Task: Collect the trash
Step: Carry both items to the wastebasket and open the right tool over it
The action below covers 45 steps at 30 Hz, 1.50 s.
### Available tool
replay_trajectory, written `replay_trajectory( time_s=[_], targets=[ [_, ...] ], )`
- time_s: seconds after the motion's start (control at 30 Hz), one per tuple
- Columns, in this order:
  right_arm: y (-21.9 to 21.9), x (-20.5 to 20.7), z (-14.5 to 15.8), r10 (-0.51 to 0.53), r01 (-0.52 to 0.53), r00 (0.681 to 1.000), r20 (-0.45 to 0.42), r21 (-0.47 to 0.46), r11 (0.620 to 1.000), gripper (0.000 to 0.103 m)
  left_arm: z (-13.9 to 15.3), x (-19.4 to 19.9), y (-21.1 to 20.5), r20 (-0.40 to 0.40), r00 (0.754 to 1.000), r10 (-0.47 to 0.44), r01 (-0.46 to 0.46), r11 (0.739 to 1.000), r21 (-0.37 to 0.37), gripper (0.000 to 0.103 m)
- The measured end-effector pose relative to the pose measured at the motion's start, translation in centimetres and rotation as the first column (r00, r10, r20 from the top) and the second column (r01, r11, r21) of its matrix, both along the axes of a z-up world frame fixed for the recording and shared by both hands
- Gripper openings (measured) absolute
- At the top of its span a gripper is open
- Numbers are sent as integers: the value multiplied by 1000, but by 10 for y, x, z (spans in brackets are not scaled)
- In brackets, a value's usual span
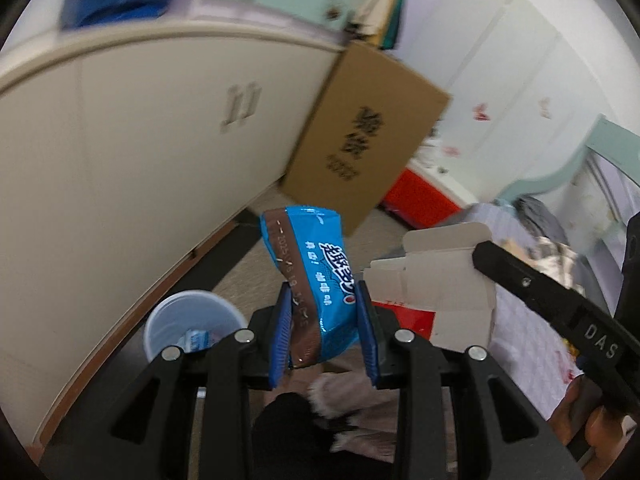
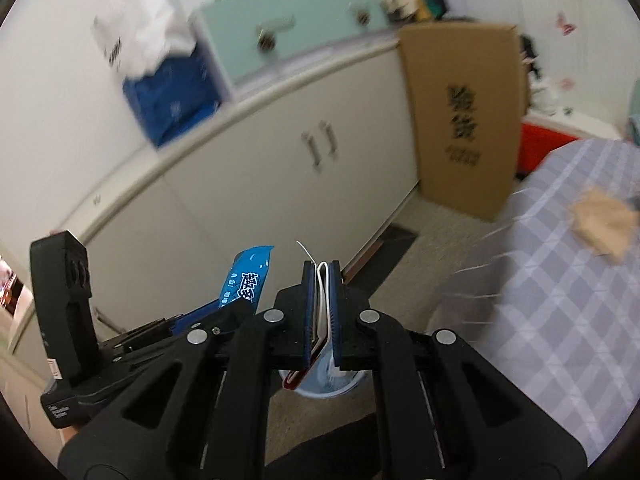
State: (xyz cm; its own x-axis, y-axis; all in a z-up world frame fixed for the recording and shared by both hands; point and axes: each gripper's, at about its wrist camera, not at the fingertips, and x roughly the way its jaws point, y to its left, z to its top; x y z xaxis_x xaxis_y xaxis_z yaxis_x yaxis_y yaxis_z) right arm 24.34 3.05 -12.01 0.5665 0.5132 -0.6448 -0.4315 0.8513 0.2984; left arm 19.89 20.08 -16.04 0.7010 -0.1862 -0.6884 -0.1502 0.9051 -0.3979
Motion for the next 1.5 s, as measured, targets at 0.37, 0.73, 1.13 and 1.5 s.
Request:
replay_trajectory(
  time_s=[0.37,0.73,1.13,1.5],
  targets=[
    [87,42,-100,79,-88,986,-147,-59,994,58,-73,13,76,-167,977,133,-133,991,8,30],
    [71,34,-118,29,-49,985,-169,-111,993,61,-112,29,80,-234,964,124,-129,992,-5,30],
    [54,27,-98,-16,10,994,-112,-57,998,62,-108,37,77,-221,968,119,-121,993,5,31],
    [38,17,-76,-45,42,996,-75,-36,998,64,-95,32,80,-218,957,192,-204,978,-34,74]
  ],
)
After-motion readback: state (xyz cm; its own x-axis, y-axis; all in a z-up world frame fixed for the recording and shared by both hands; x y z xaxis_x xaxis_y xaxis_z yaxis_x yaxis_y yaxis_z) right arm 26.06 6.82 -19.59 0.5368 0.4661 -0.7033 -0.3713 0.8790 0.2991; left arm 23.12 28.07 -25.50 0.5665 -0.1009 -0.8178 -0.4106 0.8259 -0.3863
